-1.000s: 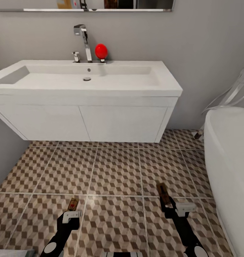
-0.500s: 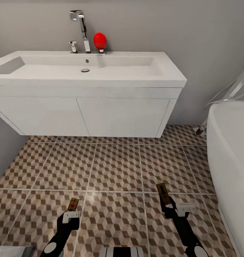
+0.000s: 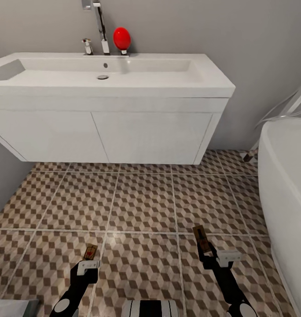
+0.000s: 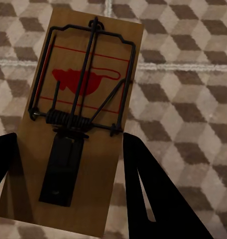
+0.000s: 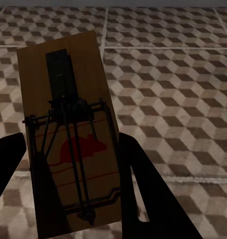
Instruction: Take the four mousetraps from the cabinet in the bathroom and place them on the bathroom floor. Make sure all four end up on the same floor surface, and ensure that at least two of them are either under or directly next to the same bathroom sink.
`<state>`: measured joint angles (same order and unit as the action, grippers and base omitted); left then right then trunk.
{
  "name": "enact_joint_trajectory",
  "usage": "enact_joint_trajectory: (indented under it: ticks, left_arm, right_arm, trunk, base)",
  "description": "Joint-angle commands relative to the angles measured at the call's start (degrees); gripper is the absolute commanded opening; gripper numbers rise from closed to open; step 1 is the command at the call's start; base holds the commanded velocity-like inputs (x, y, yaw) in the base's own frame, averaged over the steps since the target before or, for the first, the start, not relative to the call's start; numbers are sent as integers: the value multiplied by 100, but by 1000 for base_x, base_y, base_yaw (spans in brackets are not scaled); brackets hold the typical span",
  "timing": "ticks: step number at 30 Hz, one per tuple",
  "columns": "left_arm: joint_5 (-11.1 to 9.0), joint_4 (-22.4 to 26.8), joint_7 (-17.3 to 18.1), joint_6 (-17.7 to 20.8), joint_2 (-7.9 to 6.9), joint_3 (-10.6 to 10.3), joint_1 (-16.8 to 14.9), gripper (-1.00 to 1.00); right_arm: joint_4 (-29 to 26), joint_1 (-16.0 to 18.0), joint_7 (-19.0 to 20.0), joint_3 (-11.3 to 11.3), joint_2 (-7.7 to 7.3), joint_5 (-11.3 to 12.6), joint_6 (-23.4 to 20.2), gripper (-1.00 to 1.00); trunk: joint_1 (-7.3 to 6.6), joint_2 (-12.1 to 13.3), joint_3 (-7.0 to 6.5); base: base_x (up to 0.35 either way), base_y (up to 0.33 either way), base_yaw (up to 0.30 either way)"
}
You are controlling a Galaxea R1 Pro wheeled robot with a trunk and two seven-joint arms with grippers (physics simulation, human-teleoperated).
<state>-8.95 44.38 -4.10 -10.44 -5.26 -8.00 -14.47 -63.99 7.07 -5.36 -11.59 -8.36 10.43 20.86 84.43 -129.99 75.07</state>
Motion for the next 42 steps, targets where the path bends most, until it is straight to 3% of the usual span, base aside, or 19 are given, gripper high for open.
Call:
enact_joint_trajectory:
  ticks: [1, 16, 42]
  left_arm:
    - [-36, -1, -55, -24, -10, -44, -3, -100]
    - [-36, 0, -55, -22, -10, -44, -3, -100]
    - [-36, -9, -55, -19, -10, -44, -3, -100]
  right_arm:
    - [1, 3, -37, -28, -8, 37, 25, -100]
    - [1, 4, -36, -28, -8, 30, 22, -100]
    - [1, 3, -35, -34, -8, 38, 25, -100]
  trunk:
    - [-1, -1, 4]
    - [-1, -1, 7]
    - [570, -1044, 474]
  base:
    - [0, 0, 0]
    - [0, 0, 0]
    - [0, 0, 0]
